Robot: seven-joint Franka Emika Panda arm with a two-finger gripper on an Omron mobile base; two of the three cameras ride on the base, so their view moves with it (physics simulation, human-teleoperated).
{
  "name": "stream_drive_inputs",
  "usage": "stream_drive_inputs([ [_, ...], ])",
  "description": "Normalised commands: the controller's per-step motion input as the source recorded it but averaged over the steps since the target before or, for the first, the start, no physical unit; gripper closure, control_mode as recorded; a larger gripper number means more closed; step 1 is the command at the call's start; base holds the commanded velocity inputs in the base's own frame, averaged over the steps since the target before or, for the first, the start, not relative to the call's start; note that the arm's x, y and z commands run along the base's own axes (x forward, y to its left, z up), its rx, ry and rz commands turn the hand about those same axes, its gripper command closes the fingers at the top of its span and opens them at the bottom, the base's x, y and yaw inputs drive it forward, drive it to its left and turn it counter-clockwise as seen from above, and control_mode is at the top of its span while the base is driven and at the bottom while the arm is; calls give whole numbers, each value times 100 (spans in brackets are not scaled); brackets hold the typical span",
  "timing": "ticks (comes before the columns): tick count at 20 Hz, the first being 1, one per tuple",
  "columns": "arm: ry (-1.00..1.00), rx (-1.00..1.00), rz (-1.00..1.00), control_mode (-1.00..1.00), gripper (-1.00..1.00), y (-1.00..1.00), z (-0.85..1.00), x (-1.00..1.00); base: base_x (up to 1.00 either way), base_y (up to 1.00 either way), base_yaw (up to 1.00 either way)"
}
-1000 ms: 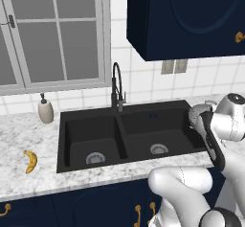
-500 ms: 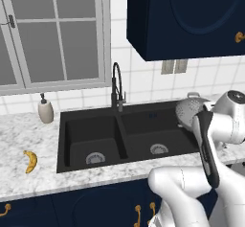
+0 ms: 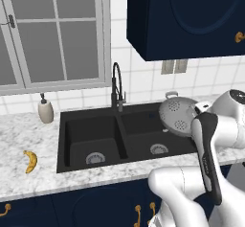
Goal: Put the colander in the sink, put the banana in the colander, and turn on the sink faucet and pour water over the colander.
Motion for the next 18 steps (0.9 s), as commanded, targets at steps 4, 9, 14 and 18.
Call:
stream_drive_inputs([
  [4, 0, 0, 19, -100, 100, 64, 38, -13, 0, 0, 0],
  [9, -1, 0, 16, -100, 100, 68, 39, -17, 0, 0, 0],
  [14, -3, 0, 14, -100, 100, 78, 26, -17, 0, 0, 0],
  [18, 0, 1, 14, -100, 100, 78, 4, 12, 0, 0, 0],
])
